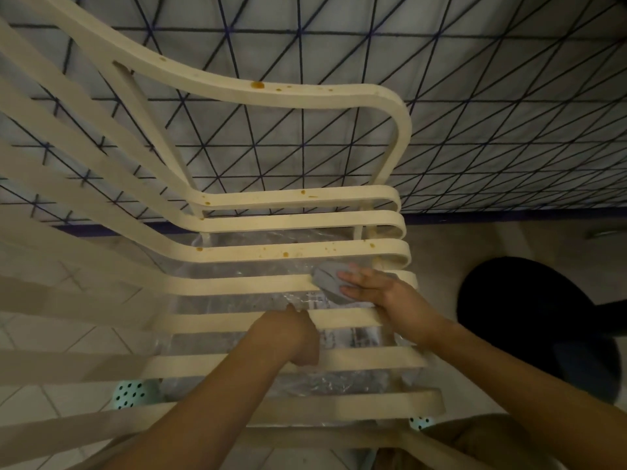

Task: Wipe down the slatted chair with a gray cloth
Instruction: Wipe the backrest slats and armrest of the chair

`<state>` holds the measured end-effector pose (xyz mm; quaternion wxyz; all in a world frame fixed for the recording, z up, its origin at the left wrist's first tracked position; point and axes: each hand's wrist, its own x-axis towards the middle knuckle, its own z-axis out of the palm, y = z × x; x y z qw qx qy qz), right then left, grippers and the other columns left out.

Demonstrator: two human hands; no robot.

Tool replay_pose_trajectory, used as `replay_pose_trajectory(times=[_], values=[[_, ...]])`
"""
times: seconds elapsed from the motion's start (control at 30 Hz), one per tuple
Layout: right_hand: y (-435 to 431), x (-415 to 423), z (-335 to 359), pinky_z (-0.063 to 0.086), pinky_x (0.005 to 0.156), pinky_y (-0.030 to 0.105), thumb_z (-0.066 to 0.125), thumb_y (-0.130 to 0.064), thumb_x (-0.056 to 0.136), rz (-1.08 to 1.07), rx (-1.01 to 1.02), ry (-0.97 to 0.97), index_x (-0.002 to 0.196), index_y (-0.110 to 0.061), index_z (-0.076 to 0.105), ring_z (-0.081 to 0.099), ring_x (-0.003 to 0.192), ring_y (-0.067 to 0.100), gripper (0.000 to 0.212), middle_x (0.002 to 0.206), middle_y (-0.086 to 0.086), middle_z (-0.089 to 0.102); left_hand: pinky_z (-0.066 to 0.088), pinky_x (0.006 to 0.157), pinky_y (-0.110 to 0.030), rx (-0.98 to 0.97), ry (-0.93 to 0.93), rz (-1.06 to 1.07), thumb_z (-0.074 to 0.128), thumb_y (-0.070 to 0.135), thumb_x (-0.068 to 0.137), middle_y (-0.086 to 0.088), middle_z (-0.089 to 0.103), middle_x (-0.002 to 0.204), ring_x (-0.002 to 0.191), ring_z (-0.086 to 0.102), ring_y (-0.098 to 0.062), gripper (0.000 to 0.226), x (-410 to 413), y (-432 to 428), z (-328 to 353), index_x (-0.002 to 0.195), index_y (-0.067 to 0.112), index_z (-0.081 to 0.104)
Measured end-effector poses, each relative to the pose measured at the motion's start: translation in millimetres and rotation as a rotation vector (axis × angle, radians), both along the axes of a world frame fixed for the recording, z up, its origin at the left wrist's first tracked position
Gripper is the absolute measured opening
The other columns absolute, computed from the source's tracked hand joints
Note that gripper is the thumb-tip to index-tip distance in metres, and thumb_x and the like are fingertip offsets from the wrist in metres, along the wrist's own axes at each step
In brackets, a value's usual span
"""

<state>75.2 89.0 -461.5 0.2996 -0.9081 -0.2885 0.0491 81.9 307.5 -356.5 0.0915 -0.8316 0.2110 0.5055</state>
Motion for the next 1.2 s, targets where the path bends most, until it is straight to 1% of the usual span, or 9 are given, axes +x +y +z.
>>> replay_pose_trajectory(times=[0.1,0.2,0.47,0.57,0.7,0.8,0.93,1.07,1.2], values=[[-45,-19,18,0.023,0.119,0.036,0.065,-0.015,0.086,-0.144,0.048,0.057,0.133,-0.014,0.056,0.032,0.142,0.020,0.048,0.149,0.004,0.042,0.030,0.111,-0.043,-0.013,-0.001,-0.042,0.042,0.034,0.101,-0.019,0.005,0.160,0.143,0.021,-0.033,0.069,-1,-1,2,0.152,0.000,0.009],[-66,-30,29,0.024,0.117,0.025,0.065,-0.001,0.086,-0.257,0.019,0.050,0.134,-0.016,0.054,0.036,0.139,0.013,0.052,0.148,0.003,0.042,0.032,0.110,-0.041,-0.026,-0.016,-0.050,0.041,0.033,0.101,-0.017,0.013,0.159,0.141,0.027,-0.032,0.064,1,-3,0,0.152,0.002,0.017],[1,-8,15,0.040,0.108,0.045,0.067,-0.007,0.082,-0.192,-0.193,-0.067,0.132,-0.021,0.058,0.049,0.130,0.027,0.052,0.142,0.001,0.051,0.035,0.110,-0.039,-0.042,-0.030,0.020,0.046,0.041,0.097,-0.013,0.015,0.159,0.137,0.036,-0.030,0.069,3,-2,-6,0.151,0.005,0.022],[44,6,10,0.048,0.098,0.050,0.069,0.001,0.075,-0.135,-0.211,-0.076,0.127,-0.017,0.062,0.056,0.119,0.033,0.055,0.135,0.006,0.058,0.034,0.111,-0.038,-0.034,-0.014,0.021,0.045,0.042,0.098,-0.012,0.016,0.159,0.139,0.035,-0.028,0.068,5,-3,-8,0.151,0.006,0.021],[81,25,13,0.044,0.102,0.052,0.061,0.017,0.071,-0.051,-0.133,-0.018,0.124,-0.012,0.064,0.054,0.123,0.035,0.061,0.137,0.011,0.056,0.033,0.112,-0.036,-0.023,-0.029,0.041,0.045,0.045,0.097,-0.011,0.008,0.161,0.141,0.031,-0.027,0.079,7,-4,-12,0.153,0.005,0.007],[92,28,20,0.042,0.107,0.043,0.058,0.018,0.075,-0.095,0.046,0.132,0.118,-0.005,0.067,0.053,0.126,0.030,0.050,0.135,0.014,0.057,0.036,0.109,-0.034,-0.019,-0.027,0.056,0.046,0.046,0.097,-0.010,0.022,0.158,0.137,0.037,-0.026,0.077,7,-3,-16,0.153,0.006,0.013],[74,11,44,0.036,0.103,0.009,0.061,0.014,0.080,-0.075,0.061,0.212,0.116,0.004,0.066,0.057,0.120,0.027,0.037,0.128,0.019,0.060,0.040,0.100,-0.031,-0.027,-0.019,0.055,0.050,0.044,0.095,-0.008,0.044,0.145,0.125,0.048,-0.023,0.063,8,-3,-17,0.146,0.009,0.035],[16,-3,63,0.039,0.106,0.023,0.047,0.015,0.086,-0.329,0.071,0.198,0.121,-0.011,0.066,0.055,0.122,0.021,0.047,0.128,0.007,0.063,0.039,0.107,-0.035,-0.054,-0.011,0.075,0.049,0.044,0.095,-0.010,0.033,0.152,0.131,0.044,-0.026,0.067,8,1,-18,0.148,0.006,0.031],[-39,2,59,0.030,0.111,0.016,0.056,0.015,0.083,-0.578,0.080,0.054,0.122,-0.009,0.064,0.050,0.128,0.016,0.047,0.136,0.006,0.055,0.037,0.109,-0.036,-0.068,-0.013,0.070,0.047,0.041,0.097,-0.011,0.032,0.153,0.134,0.041,-0.027,0.063,7,0,-15,0.147,0.005,0.033]])
